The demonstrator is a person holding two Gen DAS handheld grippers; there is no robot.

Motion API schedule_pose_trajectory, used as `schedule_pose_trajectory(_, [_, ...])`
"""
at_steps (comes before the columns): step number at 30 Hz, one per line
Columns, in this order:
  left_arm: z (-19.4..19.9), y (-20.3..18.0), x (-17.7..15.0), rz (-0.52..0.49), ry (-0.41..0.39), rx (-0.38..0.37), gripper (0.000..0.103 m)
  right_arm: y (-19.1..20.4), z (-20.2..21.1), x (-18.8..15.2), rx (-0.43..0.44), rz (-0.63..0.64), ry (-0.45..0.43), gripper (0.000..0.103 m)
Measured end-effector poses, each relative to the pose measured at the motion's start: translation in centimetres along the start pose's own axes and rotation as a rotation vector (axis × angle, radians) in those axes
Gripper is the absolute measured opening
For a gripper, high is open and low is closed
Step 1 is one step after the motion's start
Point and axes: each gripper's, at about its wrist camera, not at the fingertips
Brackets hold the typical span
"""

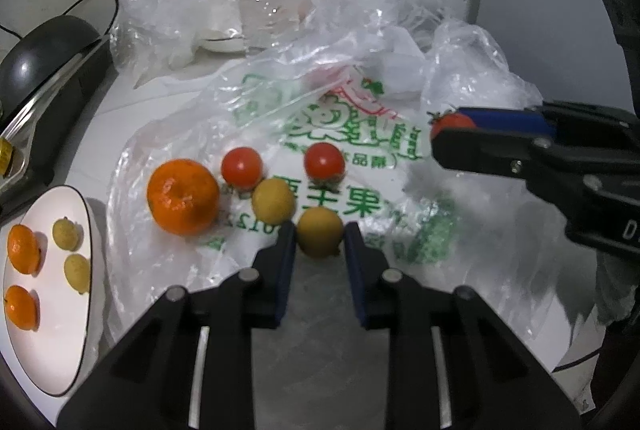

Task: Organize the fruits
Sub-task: 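Close the left gripper on a small yellow fruit while the right gripper lifts the tomato, then carry the yellow fruit and the tomato with both grippers over the plate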

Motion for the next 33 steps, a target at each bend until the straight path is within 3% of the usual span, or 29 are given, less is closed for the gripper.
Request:
schedule_pose_trajectory(15, [3.7, 0.8, 0.5, -0.024, -0.089, -0.036, 0.025, 2.3, 0.9, 0.9, -0.036, 0.023, -0.020, 0.029])
schedule_pose_trajectory(33, [7.1, 3.6, 0.1, -0.020, -0.134, -0.060, 0.025, 6.0, 0.9, 1.9, -0.069, 0.047, -0.032, 0.029])
Point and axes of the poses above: each gripper's, at about its wrist camera, not at the fingertips, and z roughly against the way its jaws point, y to its left, x to its top, and after that the axes turned 10 degrees about -y, right-handed
